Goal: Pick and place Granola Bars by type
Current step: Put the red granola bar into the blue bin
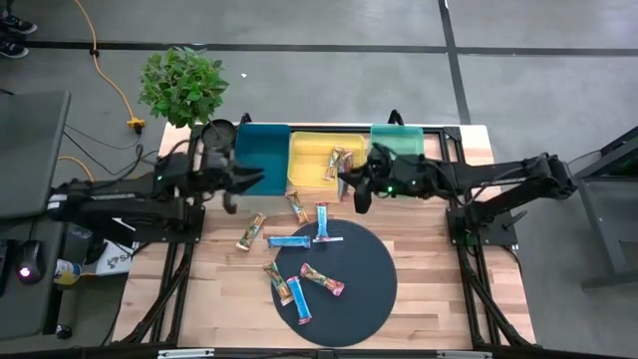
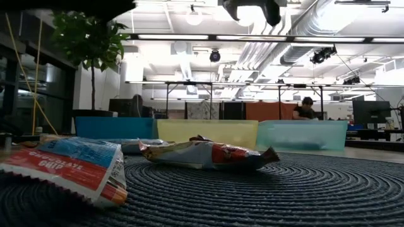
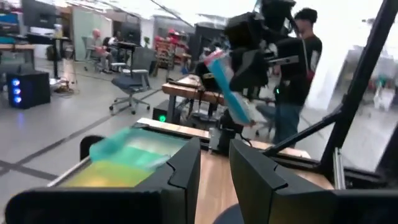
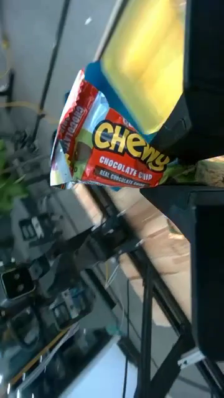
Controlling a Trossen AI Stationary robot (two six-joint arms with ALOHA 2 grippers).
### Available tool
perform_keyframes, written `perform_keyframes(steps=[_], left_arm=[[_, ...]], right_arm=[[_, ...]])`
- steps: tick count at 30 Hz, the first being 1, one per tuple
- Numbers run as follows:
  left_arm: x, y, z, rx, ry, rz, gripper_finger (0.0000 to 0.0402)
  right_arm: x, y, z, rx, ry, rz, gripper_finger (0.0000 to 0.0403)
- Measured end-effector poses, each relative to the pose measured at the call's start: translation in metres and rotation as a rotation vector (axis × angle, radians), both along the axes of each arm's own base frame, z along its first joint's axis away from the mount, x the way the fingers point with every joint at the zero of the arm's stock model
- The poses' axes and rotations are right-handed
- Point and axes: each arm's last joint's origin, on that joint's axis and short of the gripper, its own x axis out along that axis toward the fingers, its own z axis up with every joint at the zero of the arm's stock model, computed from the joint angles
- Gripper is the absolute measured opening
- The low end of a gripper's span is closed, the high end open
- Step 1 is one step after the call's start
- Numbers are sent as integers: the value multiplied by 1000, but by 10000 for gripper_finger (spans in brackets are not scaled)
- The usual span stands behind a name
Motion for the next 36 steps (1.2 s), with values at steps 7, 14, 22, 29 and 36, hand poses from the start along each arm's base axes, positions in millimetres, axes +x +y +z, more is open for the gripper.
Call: perform_keyframes(steps=[7,14,22,29,36], left_arm=[[69,6,31,17,111,-145,82],[114,10,33,1,130,-249,83],[138,19,37,-79,103,-262,109],[147,28,41,-136,65,-273,169],[148,28,48,-174,40,-265,209]], right_arm=[[4,-26,19,-111,-163,92,33],[3,-39,25,-147,-222,192,32],[3,-38,24,-177,-212,280,32],[3,-38,22,-193,-185,311,32],[2,-43,21,-205,-175,325,32]])
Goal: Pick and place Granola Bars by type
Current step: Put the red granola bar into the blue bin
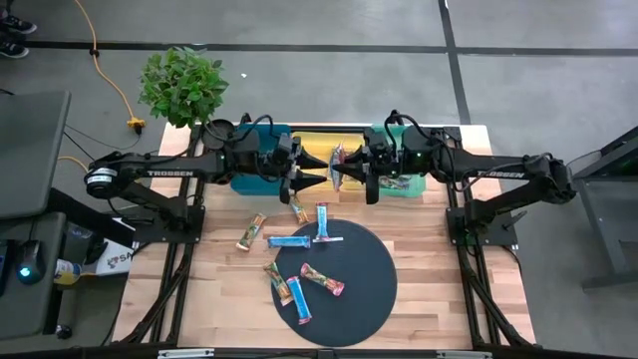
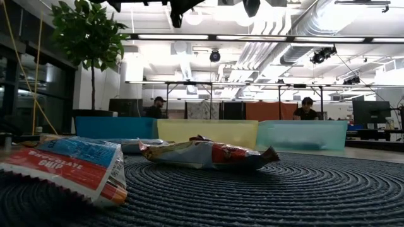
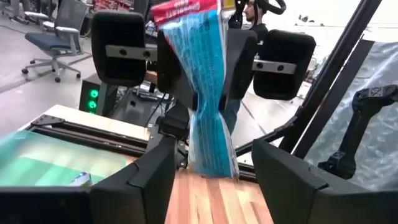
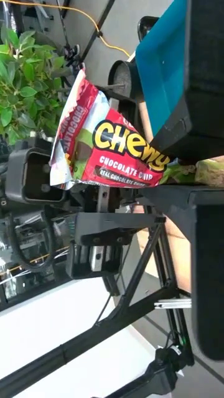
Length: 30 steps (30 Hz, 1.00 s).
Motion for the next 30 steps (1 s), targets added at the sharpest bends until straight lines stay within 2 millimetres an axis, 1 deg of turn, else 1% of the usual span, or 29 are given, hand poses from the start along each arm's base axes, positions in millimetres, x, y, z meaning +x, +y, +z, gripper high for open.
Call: perform_keyframes(steps=[4,12,19,24,30], left_arm=[[5,0,-5,-20,13,-2,222],[24,4,-17,-61,-41,8,224],[25,5,-17,-68,-49,18,223],[25,4,-13,-85,-87,-24,222],[25,4,-12,-87,-95,-23,222]], right_arm=[[-1,-4,1,-6,-10,3,32],[-1,-4,3,-19,-34,15,32],[-1,-4,3,-19,-34,16,32],[-1,-4,3,-24,-34,17,32],[-1,-4,3,-26,-36,17,32]])
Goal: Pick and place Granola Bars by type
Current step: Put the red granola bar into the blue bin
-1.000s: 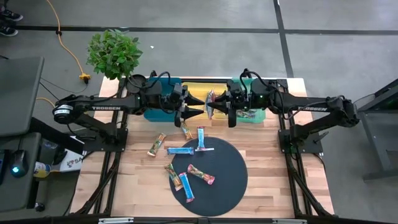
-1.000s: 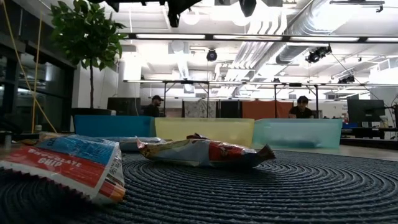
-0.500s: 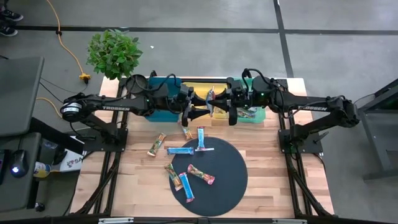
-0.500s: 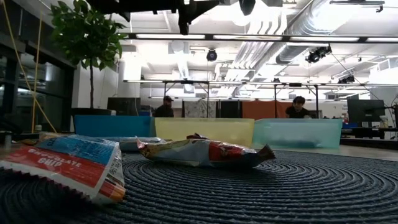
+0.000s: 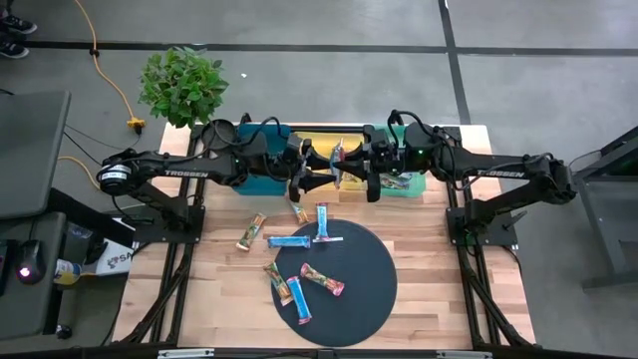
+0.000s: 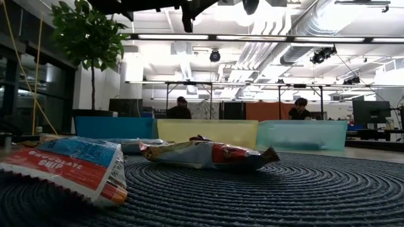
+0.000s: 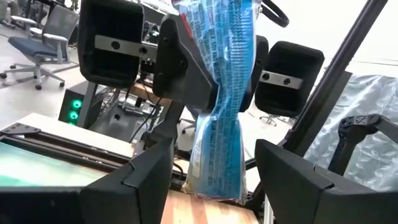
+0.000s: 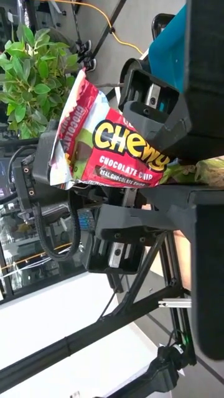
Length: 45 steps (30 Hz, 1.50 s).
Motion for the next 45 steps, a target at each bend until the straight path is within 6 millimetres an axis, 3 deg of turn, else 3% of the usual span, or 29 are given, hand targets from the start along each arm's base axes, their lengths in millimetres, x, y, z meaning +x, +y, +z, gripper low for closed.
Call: perform_keyframes(steps=[21,30,40,45], left_arm=[[0,0,1,-14,-9,-15,222],[-1,-1,3,-11,-31,-20,222],[0,-1,0,-18,5,-41,221],[0,-1,-1,-18,8,-39,195]], right_arm=[[0,-1,5,-24,-54,-24,32],[18,-2,-7,-5,-57,-9,32],[18,-3,-4,-7,-87,-9,32],[18,-3,-4,-7,-87,-9,32]])
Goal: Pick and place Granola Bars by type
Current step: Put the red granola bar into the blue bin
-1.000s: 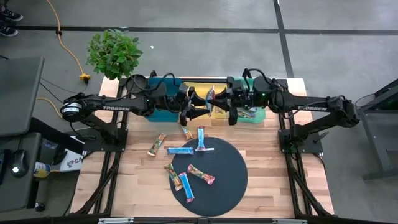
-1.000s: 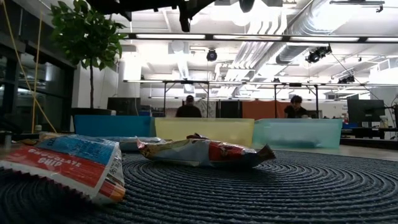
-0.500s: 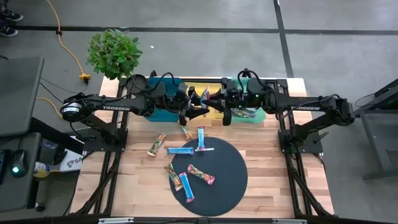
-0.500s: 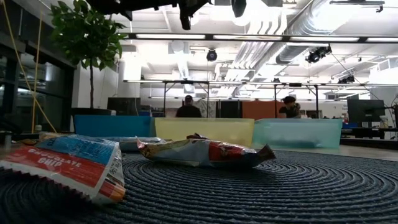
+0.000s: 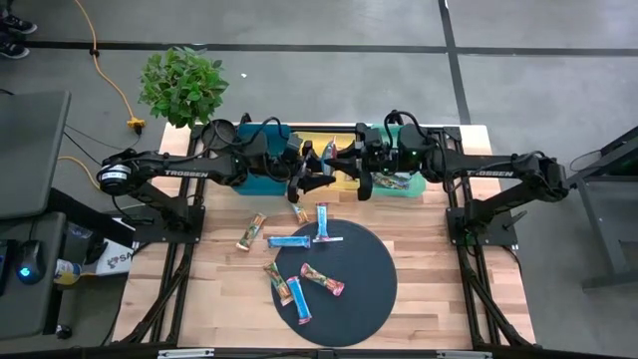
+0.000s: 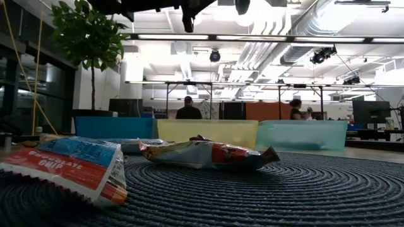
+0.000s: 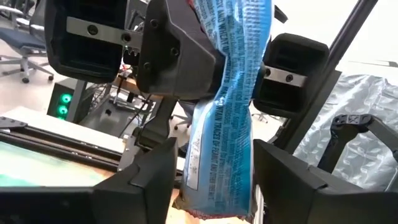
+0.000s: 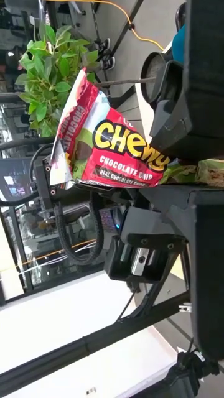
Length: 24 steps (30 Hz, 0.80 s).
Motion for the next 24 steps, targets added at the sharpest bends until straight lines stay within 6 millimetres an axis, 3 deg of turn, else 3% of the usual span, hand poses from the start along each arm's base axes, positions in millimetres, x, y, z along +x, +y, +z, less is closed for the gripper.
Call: perform_keyframes(steps=[10,24], left_arm=[[0,0,0,9,-1,0,121],[0,0,-1,15,8,1,110]], right_arm=[[0,0,0,1,4,0,32],[0,0,-1,1,9,6,32]])
